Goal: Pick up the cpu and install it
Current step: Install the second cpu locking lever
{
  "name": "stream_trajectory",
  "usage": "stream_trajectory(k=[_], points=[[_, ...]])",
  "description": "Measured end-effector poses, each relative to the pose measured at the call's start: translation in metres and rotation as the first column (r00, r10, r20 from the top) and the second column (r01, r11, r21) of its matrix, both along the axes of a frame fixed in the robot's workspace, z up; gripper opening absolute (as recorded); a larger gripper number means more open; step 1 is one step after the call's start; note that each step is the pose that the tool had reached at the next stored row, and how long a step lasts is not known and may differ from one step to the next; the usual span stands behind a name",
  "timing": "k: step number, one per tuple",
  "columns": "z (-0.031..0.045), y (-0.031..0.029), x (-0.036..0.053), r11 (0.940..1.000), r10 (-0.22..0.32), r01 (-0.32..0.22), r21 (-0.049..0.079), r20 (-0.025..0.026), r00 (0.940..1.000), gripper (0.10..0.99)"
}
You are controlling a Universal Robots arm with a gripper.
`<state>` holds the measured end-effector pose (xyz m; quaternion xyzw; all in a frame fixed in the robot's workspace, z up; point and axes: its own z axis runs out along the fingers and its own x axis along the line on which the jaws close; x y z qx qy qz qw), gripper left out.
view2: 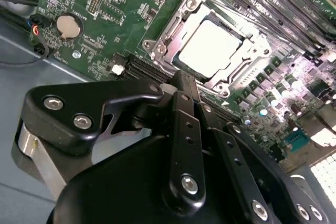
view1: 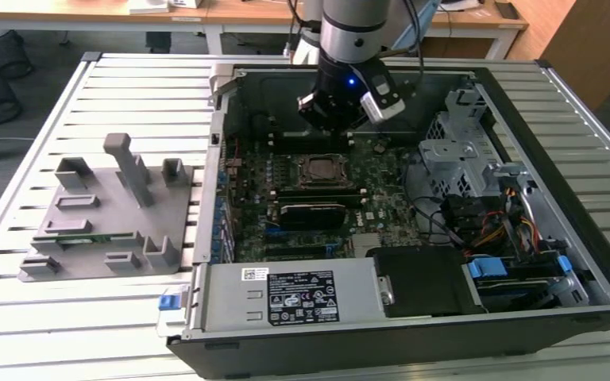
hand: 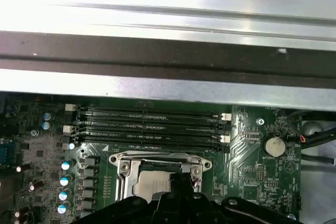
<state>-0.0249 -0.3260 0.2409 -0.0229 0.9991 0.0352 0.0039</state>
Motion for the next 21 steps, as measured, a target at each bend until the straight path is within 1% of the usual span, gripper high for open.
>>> stream_trajectory(k=[1, 9, 11, 12, 15, 16, 18, 21], points=[[0.0000, -0.0016, 0.0000, 1.0000, 0.000, 0.000, 0.000, -0.0001, 1.0000, 0.106], [0.0000, -0.0208, 0.0000, 1.0000, 0.000, 0.000, 0.000, -0.0006, 1.0000, 0.106], [0.0000, -0.0248, 0.0000, 1.0000, 0.000, 0.000, 0.000, -0.0011, 1.0000, 0.106], [0.0000, -0.0260, 0.0000, 1.0000, 0.000, 0.000, 0.000, -0.0022, 1.0000, 0.106], [0.0003, -0.0264, 0.0007, 1.0000, 0.000, 0.000, 0.000, -0.0091, 1.0000, 0.106], [0.0003, -0.0265, 0.0007, 1.0000, 0.000, 0.000, 0.000, -0.0104, 0.9999, 0.106], [0.0004, -0.0279, 0.0007, 1.0000, 0.000, 0.000, 0.000, -0.0108, 0.9999, 0.106], [0.0004, -0.0315, 0.0007, 1.0000, 0.000, 0.000, 0.000, -0.0107, 0.9999, 0.106]])
